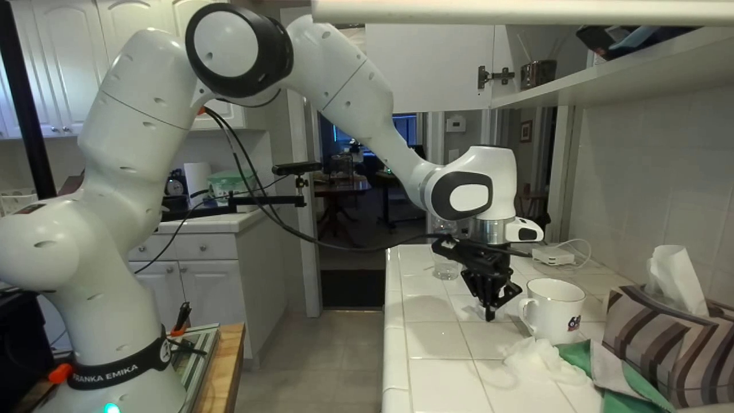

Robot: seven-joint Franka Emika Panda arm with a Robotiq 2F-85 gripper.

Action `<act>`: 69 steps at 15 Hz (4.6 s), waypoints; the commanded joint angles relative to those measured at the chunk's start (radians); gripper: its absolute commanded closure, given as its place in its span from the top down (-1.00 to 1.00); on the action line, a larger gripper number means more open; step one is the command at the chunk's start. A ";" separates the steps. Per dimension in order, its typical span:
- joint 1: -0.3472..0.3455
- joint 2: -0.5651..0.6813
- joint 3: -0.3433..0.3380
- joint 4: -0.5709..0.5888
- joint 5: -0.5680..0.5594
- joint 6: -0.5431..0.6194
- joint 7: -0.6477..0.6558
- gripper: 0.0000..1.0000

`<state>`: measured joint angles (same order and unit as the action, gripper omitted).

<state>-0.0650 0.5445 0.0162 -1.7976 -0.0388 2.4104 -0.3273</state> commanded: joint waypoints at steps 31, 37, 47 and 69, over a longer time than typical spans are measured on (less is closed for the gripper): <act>0.164 -0.341 -0.432 -0.585 -0.565 0.680 0.538 -0.99; 0.006 -0.274 -0.213 -0.454 -0.329 0.561 0.237 -0.21; -0.141 -0.087 -0.082 -0.161 -0.190 0.266 -0.098 1.00; -0.221 -0.167 0.122 -0.297 0.048 0.227 -0.366 -0.99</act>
<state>-0.2844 0.4445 0.1004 -2.0053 -0.0537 2.6460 -0.6431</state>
